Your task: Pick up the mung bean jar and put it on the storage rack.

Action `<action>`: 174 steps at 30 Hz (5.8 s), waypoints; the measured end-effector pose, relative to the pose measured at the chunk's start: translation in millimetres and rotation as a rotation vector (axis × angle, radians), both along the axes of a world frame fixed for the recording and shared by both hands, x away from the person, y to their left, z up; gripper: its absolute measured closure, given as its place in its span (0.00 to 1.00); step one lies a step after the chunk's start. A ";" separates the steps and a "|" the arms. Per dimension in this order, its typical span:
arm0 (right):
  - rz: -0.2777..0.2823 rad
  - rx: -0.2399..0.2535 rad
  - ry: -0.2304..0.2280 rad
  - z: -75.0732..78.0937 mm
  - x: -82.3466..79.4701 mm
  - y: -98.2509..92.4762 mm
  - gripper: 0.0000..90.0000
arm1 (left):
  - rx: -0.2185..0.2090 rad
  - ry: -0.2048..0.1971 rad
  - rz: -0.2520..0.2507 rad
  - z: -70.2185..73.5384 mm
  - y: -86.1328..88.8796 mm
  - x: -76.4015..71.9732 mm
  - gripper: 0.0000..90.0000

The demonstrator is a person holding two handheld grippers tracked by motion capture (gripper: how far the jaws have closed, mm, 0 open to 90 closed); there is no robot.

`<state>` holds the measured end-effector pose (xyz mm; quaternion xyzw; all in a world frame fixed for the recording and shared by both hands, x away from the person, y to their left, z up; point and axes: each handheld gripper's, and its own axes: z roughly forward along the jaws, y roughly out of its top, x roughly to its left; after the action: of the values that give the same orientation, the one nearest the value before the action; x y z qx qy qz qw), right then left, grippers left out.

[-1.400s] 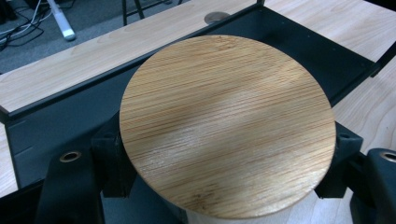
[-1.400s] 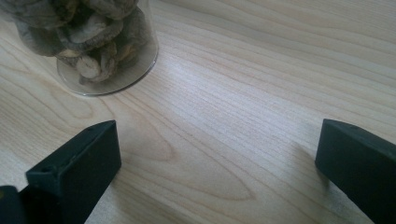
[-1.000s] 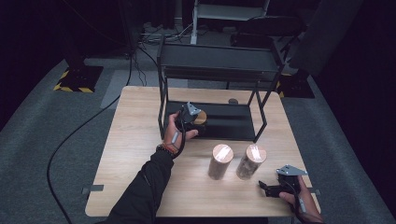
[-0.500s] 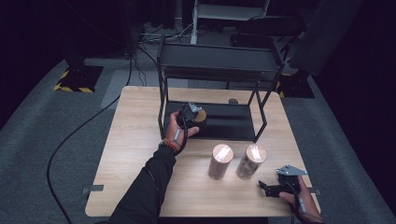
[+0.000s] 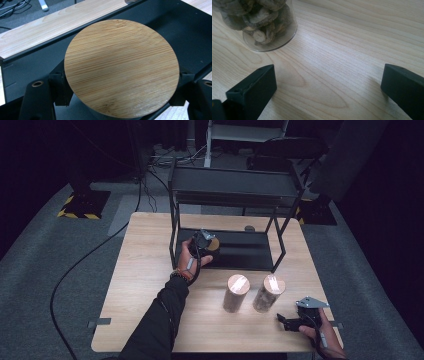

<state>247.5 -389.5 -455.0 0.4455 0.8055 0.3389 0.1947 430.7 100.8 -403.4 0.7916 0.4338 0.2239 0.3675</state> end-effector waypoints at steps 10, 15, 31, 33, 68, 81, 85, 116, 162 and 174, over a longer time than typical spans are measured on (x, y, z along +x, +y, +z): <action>0.000 0.000 0.000 0.0 0.0 0.0 0.00 | 0.001 0.011 0.002 -5.7 -4.1 2.8 0.28; 0.001 0.000 0.000 0.0 0.2 -0.1 0.00 | -0.031 0.019 0.012 -9.1 0.2 3.5 0.28; 0.001 0.000 0.000 0.0 0.2 -0.1 0.00 | -0.019 -0.005 0.037 -12.2 -3.4 -1.1 0.20; 0.001 0.000 0.000 0.0 0.1 -0.1 0.00 | -0.019 -0.007 0.050 -12.7 -4.2 -2.0 0.17; 0.001 0.000 0.000 0.1 0.2 -0.1 0.00 | 0.029 -0.121 -0.041 0.1 11.8 -46.6 0.02; 0.001 0.000 0.000 0.1 0.2 -0.1 0.00 | 0.081 -0.156 -0.107 2.3 18.4 -68.9 0.02; 0.001 0.000 0.000 0.0 0.1 -0.1 0.00 | 0.082 -0.168 -0.119 2.3 19.2 -74.1 0.02; -0.001 0.000 0.000 0.0 -0.2 0.2 0.00 | 0.228 -0.177 -0.186 -7.5 37.6 -118.2 0.02; -0.004 -0.001 0.000 0.0 -0.6 0.6 0.00 | 0.296 -0.060 -0.182 -32.0 87.9 -170.0 0.02; -0.005 -0.001 0.000 0.0 -0.6 0.7 0.00 | 0.242 -0.007 -0.125 -37.9 120.3 -177.8 0.02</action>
<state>246.8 -388.8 -455.0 0.4473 0.8045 0.3382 0.1958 253.0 221.1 -441.3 0.8547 0.3522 0.2543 0.2842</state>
